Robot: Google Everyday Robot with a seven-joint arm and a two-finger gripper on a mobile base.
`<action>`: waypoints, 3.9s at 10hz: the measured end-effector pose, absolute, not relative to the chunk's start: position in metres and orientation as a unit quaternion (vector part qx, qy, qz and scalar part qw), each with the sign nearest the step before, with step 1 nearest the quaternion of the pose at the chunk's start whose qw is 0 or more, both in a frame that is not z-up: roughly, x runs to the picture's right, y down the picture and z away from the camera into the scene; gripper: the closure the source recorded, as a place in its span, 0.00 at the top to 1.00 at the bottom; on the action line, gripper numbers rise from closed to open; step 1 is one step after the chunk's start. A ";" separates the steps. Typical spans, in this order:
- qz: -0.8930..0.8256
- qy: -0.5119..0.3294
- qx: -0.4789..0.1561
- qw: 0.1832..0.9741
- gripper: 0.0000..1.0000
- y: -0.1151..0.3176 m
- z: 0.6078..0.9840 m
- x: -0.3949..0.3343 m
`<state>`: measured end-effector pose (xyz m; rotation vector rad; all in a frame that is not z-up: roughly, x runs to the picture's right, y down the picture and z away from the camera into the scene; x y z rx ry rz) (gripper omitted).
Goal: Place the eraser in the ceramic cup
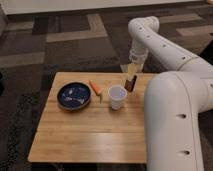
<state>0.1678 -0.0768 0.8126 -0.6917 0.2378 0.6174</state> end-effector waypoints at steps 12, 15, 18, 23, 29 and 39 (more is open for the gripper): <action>0.228 0.074 -0.360 0.902 0.65 -0.065 0.865 0.158; 0.227 0.078 -0.364 0.900 0.64 -0.063 0.870 0.160; 0.228 0.079 -0.367 0.898 0.34 -0.062 0.873 0.161; 0.229 0.091 -0.367 0.897 0.00 -0.065 0.868 0.163; 0.184 0.098 -0.336 0.919 0.00 -0.103 0.826 0.122; 0.094 0.047 -0.303 0.947 0.00 -0.102 0.747 0.036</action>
